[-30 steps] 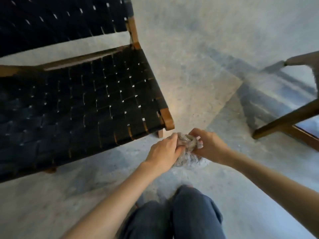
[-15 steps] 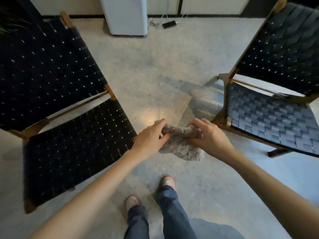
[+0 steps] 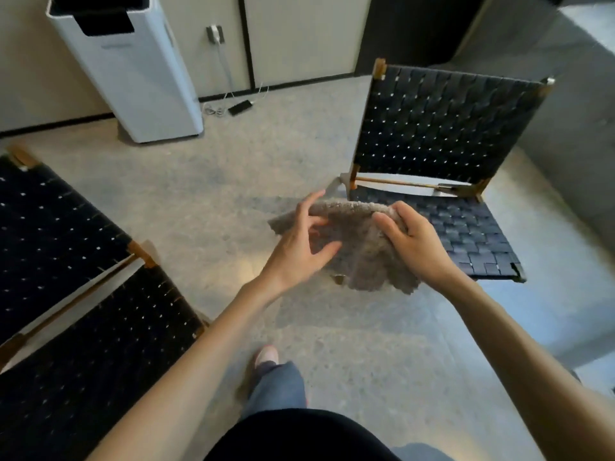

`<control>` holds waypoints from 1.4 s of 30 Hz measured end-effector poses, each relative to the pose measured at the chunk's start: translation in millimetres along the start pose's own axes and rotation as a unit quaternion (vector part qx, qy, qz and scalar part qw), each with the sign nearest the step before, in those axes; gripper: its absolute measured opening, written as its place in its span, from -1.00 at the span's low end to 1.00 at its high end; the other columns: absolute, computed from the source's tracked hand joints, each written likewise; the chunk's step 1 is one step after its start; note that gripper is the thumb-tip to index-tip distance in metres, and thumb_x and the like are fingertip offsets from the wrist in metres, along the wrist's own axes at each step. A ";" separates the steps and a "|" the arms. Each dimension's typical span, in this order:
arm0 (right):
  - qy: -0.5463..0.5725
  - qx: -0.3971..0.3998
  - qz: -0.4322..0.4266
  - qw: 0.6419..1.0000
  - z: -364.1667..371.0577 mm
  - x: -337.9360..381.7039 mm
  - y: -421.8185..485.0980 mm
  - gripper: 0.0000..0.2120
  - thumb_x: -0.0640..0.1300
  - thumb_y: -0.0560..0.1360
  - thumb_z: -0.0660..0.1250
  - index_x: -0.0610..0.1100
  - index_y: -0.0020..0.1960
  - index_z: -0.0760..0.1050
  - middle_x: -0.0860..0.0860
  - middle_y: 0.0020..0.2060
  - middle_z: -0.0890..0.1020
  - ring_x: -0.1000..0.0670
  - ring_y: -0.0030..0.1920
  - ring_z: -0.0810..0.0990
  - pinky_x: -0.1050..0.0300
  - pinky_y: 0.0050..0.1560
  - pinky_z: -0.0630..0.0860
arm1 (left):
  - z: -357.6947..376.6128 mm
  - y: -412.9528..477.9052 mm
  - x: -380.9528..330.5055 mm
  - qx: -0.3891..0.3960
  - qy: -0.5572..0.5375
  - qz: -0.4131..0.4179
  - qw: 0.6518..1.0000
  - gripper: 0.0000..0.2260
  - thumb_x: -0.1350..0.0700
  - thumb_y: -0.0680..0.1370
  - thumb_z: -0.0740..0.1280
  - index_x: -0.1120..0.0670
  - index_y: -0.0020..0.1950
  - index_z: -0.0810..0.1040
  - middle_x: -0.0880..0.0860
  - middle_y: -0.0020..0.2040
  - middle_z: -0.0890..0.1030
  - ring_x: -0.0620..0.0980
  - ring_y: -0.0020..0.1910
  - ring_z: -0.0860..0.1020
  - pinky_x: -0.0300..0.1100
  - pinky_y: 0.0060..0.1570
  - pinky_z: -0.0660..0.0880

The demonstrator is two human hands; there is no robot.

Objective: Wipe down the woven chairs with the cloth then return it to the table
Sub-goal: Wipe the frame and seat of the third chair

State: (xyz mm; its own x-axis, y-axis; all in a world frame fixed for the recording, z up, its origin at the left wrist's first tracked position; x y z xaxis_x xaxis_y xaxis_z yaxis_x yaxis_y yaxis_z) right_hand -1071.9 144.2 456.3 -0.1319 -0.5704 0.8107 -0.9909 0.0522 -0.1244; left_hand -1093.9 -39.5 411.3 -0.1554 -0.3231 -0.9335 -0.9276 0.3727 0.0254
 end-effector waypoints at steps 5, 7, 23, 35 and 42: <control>0.062 -0.050 0.062 0.995 -40.6 -13.6 48.4 -0.63 0.02 0.61 0.18 -0.33 0.01 0.44 -0.06 -0.18 0.51 -0.05 -0.14 0.51 0.00 -0.09 0.52 | 43.3 50.6 -18.9 0.153 0.050 0.101 0.982 -0.15 -0.01 0.29 0.56 -0.29 0.39 0.08 -0.07 0.37 0.33 -0.14 0.30 0.39 -0.08 0.23 0.47; 0.102 -0.052 0.099 0.988 -55.4 -25.6 67.4 -0.62 0.05 0.60 0.18 -0.30 0.05 0.47 -0.02 -0.18 0.53 0.01 -0.16 0.55 0.18 -0.19 0.54 | 53.2 71.8 -20.3 0.163 0.056 0.087 0.981 -0.22 -0.05 0.29 0.56 -0.29 0.33 0.15 -0.16 0.30 0.38 -0.17 0.23 0.43 -0.11 0.13 0.51; 0.035 -0.062 0.117 0.991 -148.6 -119.3 177.1 -0.78 0.10 0.45 0.38 0.20 0.05 0.42 0.29 0.05 0.52 0.23 0.07 0.51 0.24 0.04 0.51 | 129.9 331.2 -29.7 0.169 0.084 0.013 0.982 -0.94 0.12 0.53 0.32 0.01 -0.08 0.59 -0.10 -0.17 0.59 -0.18 -0.15 0.53 -0.34 -0.15 0.42; 0.033 -0.083 0.077 0.993 -214.6 -226.4 247.6 -0.89 -0.15 0.52 0.38 -0.07 0.01 0.48 0.14 -0.12 0.58 0.20 -0.10 0.57 0.27 -0.05 0.54 | 239.0 403.2 -22.6 0.190 0.055 -0.087 0.976 -0.82 0.08 0.48 0.39 -0.24 -0.20 0.59 -0.34 -0.28 0.60 -0.37 -0.17 0.54 -0.50 -0.23 0.40; -0.031 0.056 0.044 0.997 -282.2 -285.6 292.4 -0.97 -0.19 0.61 0.17 -0.09 -0.01 0.35 0.06 -0.24 0.57 0.01 -0.24 0.56 0.15 -0.24 0.49 | 295.8 415.1 -19.7 0.128 0.144 -0.148 0.970 -0.91 0.01 0.50 0.39 -0.09 -0.01 0.61 -0.27 -0.17 0.55 -0.36 -0.17 0.49 -0.45 -0.23 0.31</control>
State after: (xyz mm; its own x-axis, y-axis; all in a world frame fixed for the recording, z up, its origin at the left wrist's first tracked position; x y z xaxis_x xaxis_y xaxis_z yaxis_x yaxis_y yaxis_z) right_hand -1332.0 553.7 349.8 -0.2130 -0.6171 0.7575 -0.9655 0.0139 -0.2601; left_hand -1375.4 378.9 334.5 -0.0171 -0.6652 -0.7465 -0.8370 0.4180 -0.3532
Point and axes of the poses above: each hand's wrist, its own y-axis towards the middle knuckle, its own z-axis out of the palm, x = y × z, the point moved 4 cm from there along y, towards the middle knuckle
